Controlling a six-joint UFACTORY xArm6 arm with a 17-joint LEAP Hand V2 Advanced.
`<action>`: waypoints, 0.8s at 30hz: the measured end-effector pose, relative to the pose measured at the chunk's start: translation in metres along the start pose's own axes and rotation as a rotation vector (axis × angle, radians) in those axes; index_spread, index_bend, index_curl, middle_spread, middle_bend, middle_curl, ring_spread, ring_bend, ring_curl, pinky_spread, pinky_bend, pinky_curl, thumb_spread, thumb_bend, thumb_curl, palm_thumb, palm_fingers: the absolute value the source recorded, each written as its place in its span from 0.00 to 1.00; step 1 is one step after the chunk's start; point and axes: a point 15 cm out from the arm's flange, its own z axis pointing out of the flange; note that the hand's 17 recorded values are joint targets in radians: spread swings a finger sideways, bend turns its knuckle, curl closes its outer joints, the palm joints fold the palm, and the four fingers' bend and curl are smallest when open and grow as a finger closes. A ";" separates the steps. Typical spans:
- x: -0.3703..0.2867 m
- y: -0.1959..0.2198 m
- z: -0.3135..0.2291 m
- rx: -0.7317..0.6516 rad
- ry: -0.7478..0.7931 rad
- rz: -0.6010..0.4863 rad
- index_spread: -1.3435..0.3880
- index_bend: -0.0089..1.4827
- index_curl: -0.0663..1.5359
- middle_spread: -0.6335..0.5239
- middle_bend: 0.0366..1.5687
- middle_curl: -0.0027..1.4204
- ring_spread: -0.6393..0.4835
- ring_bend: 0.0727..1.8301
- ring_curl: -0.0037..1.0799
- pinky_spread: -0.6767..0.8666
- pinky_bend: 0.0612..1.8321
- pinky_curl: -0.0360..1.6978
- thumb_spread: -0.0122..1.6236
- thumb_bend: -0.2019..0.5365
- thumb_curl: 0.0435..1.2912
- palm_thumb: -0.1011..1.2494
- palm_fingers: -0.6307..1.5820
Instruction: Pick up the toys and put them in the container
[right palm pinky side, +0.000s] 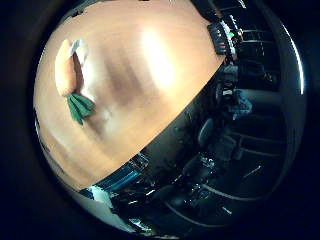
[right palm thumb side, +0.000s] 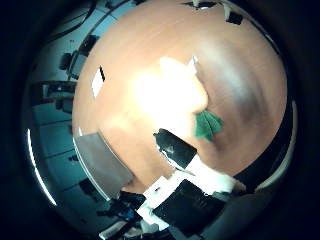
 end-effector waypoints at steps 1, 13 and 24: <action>-0.002 -0.001 0.002 -0.001 0.003 -0.003 0.69 0.12 0.25 0.57 0.24 0.28 0.59 0.28 0.21 0.68 0.28 0.11 0.68 0.24 0.19 0.43 0.44; -0.013 -0.009 0.025 -0.022 0.050 0.000 0.69 0.13 0.25 0.53 0.26 0.30 0.57 0.29 0.23 0.68 0.26 0.10 0.68 0.24 0.20 0.43 0.45; -0.011 -0.020 0.042 -0.002 0.074 0.005 0.66 0.14 0.28 0.44 0.34 0.34 0.48 0.34 0.26 0.63 0.23 0.09 0.68 0.25 0.20 0.46 0.50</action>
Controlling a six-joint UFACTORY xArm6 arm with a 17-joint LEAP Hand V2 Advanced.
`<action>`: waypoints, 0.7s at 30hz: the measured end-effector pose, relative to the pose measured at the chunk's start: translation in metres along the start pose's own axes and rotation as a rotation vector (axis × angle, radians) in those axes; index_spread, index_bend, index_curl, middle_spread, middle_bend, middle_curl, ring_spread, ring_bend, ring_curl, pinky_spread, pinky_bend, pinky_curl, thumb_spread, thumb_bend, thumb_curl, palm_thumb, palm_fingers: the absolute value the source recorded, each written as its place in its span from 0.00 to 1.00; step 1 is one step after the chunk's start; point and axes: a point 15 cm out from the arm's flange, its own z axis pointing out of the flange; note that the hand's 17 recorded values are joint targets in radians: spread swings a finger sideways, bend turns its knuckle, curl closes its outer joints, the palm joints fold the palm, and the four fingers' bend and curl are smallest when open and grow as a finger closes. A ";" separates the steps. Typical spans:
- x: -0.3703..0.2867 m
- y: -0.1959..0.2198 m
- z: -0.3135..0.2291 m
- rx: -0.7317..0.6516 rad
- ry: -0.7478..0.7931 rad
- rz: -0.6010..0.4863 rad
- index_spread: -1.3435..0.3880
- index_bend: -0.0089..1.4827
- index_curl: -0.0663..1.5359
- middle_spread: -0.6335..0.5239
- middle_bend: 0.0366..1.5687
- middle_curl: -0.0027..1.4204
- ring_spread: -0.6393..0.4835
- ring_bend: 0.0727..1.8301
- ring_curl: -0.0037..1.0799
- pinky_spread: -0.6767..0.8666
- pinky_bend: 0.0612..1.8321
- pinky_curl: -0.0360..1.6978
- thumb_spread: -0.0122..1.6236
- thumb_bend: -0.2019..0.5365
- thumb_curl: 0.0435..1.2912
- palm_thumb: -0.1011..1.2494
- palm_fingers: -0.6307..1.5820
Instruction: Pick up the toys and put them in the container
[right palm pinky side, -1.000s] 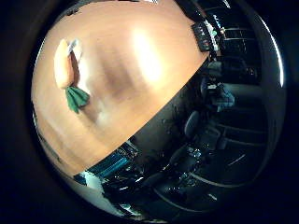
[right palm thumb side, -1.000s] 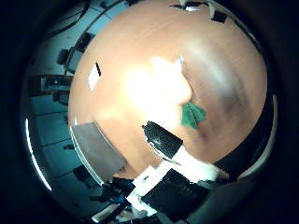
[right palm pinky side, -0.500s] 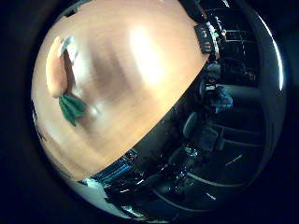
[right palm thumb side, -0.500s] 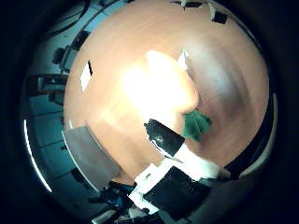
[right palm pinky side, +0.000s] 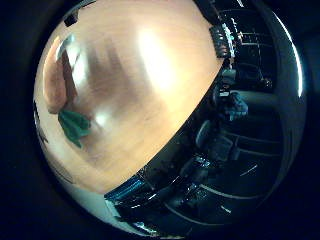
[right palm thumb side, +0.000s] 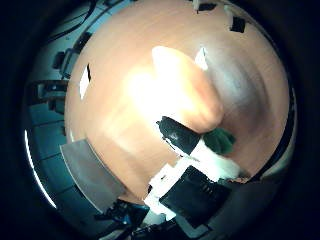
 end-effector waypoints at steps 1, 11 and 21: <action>0.000 0.000 0.000 0.001 0.000 0.000 0.66 0.14 0.28 0.43 0.34 0.35 0.46 0.34 0.26 0.62 0.23 0.09 0.68 0.25 0.20 0.47 0.51; -0.003 0.000 0.014 -0.022 0.024 -0.012 0.63 0.16 0.33 0.37 0.37 0.42 0.40 0.38 0.31 0.56 0.25 0.08 0.67 0.24 0.21 0.50 0.50; -0.004 -0.001 0.017 -0.021 0.032 -0.018 0.64 0.15 0.35 0.40 0.34 0.45 0.47 0.33 0.30 0.61 0.29 0.09 0.66 0.23 0.20 0.45 0.45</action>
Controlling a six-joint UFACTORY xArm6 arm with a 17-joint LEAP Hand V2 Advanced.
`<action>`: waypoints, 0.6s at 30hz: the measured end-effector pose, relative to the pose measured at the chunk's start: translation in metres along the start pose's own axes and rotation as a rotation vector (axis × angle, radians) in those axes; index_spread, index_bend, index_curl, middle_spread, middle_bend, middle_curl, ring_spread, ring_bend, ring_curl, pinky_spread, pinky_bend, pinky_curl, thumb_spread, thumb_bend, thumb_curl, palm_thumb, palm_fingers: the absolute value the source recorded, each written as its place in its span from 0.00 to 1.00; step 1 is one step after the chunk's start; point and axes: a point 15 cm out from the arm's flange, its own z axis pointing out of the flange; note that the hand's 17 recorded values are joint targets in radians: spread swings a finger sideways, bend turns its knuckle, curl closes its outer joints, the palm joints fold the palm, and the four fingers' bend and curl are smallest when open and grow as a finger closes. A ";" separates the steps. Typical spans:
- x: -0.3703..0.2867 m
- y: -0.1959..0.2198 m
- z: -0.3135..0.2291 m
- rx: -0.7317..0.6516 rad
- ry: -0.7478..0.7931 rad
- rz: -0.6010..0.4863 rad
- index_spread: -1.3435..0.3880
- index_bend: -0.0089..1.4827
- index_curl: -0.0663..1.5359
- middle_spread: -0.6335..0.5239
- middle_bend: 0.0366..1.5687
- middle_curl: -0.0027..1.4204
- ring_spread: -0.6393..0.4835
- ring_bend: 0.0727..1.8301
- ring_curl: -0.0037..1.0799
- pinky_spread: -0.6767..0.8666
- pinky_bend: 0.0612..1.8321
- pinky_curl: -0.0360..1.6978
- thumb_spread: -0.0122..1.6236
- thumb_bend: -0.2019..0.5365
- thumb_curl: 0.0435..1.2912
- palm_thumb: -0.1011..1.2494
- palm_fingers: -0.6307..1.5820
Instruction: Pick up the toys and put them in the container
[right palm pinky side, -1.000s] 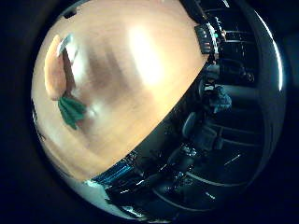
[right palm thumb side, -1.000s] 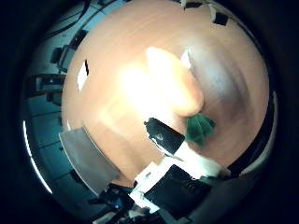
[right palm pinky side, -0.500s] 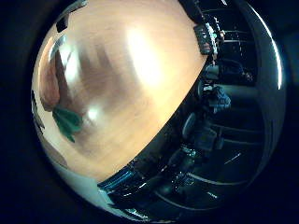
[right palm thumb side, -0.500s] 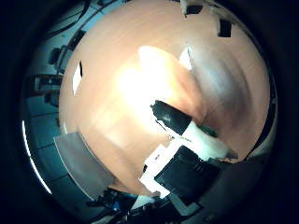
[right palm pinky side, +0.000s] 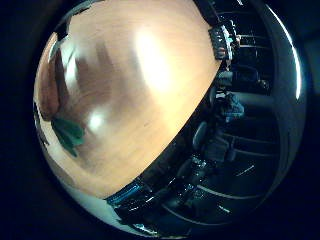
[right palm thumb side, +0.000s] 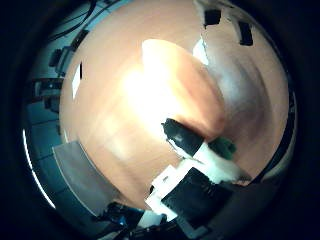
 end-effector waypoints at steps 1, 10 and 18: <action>0.000 0.000 0.000 0.000 0.000 0.000 0.64 0.15 0.35 0.40 0.34 0.45 0.47 0.32 0.30 0.62 0.30 0.09 0.66 0.23 0.20 0.44 0.45; -0.005 0.003 0.009 -0.016 -0.003 0.015 0.67 0.13 0.33 0.45 0.30 0.43 0.53 0.30 0.30 0.65 0.31 0.10 0.63 0.23 0.18 0.35 0.44; -0.012 0.007 0.018 -0.031 0.007 0.013 0.67 0.13 0.32 0.45 0.29 0.43 0.52 0.31 0.31 0.64 0.31 0.09 0.63 0.25 0.19 0.37 0.45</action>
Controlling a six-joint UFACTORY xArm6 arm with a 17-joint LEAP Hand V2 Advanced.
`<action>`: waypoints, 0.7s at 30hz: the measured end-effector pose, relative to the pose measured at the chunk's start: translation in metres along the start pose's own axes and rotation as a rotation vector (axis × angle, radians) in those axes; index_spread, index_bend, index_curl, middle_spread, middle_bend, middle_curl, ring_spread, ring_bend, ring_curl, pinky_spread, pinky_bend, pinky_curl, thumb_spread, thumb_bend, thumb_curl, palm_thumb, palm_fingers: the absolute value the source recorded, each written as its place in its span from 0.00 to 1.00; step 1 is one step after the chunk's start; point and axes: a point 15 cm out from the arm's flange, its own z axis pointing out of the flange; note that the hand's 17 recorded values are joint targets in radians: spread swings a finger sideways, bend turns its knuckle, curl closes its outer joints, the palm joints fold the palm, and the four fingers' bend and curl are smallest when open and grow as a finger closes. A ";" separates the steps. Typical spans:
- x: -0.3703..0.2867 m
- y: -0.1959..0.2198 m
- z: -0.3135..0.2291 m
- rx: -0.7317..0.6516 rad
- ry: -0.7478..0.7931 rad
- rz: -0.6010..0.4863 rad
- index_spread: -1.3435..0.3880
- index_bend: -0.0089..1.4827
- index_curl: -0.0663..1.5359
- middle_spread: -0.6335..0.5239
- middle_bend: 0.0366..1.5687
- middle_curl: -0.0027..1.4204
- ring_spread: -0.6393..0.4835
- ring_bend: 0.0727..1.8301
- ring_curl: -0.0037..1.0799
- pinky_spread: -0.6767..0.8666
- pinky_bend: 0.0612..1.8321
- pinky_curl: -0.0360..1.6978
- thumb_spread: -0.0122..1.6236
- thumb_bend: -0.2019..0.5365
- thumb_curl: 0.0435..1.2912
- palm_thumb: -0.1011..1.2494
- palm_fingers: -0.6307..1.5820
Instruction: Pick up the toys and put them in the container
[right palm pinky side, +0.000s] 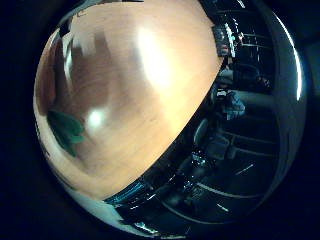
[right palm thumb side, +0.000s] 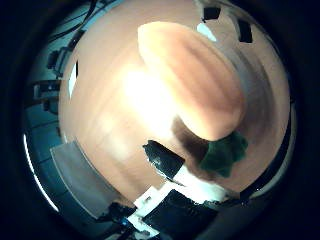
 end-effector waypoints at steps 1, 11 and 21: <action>-0.001 0.001 0.002 -0.001 0.001 -0.002 0.67 0.13 0.32 0.45 0.29 0.43 0.51 0.31 0.31 0.63 0.31 0.09 0.63 0.25 0.19 0.37 0.45; -0.007 -0.002 -0.002 0.033 0.009 -0.015 0.58 0.19 0.36 0.31 0.39 0.51 0.33 0.43 0.40 0.38 0.35 0.08 0.65 0.26 0.23 0.57 0.62; 0.004 -0.011 -0.027 0.102 0.023 -0.014 0.49 0.31 0.49 0.23 0.51 0.56 0.28 0.53 0.51 0.17 0.55 0.18 0.63 0.26 0.29 0.80 0.82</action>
